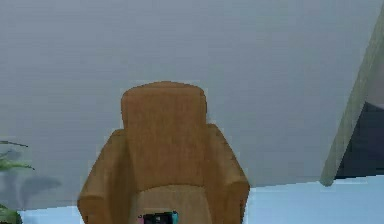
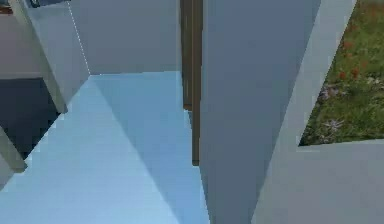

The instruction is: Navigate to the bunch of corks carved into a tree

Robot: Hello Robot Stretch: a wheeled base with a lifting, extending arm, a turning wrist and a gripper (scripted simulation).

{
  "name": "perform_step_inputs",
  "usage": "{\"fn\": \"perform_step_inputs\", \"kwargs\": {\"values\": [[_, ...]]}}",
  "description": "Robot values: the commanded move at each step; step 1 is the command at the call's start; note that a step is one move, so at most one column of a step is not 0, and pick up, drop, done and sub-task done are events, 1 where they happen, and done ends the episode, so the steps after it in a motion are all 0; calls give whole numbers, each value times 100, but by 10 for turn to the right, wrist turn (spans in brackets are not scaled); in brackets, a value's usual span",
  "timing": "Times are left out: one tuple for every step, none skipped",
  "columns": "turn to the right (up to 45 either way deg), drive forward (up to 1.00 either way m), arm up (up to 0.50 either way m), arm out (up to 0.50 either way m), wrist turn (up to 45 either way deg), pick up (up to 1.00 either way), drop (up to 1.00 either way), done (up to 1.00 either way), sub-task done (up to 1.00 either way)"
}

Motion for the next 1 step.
{"fn": "perform_step_inputs", "kwargs": {"values": [[450, 0, 0, 0, 0, 0, 0, 0, 0]]}}
